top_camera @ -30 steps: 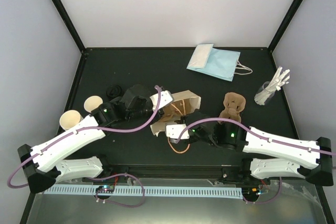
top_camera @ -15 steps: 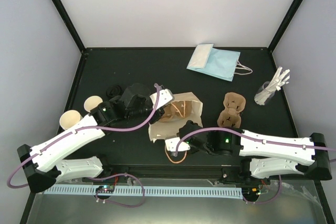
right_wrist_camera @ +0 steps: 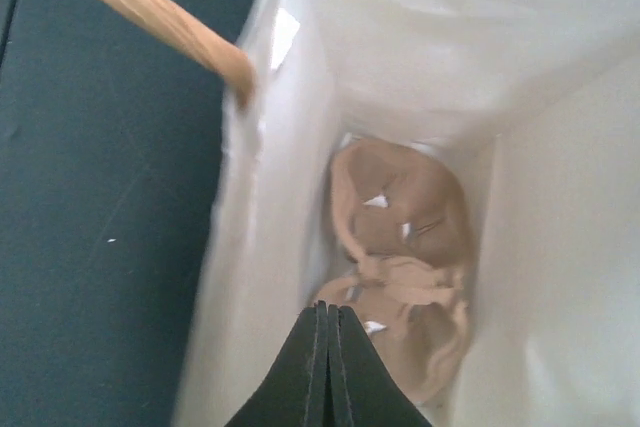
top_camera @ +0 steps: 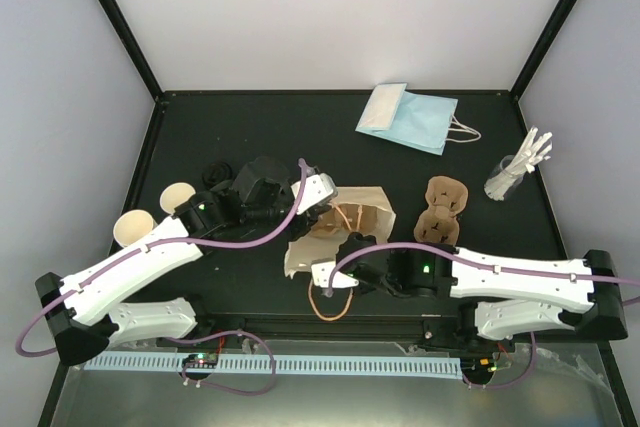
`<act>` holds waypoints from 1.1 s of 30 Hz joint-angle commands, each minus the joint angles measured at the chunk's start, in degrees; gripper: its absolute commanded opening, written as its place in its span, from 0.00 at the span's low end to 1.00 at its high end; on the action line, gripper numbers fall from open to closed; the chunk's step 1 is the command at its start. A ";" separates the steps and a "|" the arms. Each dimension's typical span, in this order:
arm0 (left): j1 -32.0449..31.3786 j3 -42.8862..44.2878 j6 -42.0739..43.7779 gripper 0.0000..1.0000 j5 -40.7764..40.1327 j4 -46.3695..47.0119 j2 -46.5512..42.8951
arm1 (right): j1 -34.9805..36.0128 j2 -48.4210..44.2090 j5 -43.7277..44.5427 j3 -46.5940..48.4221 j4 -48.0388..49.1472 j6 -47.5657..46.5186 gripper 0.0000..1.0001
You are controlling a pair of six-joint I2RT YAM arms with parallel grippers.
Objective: Pack the takeout coffee
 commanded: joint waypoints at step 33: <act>-0.03 4.36 -0.35 0.02 1.43 -3.64 1.30 | -3.48 7.90 14.41 -0.71 9.86 -2.73 0.01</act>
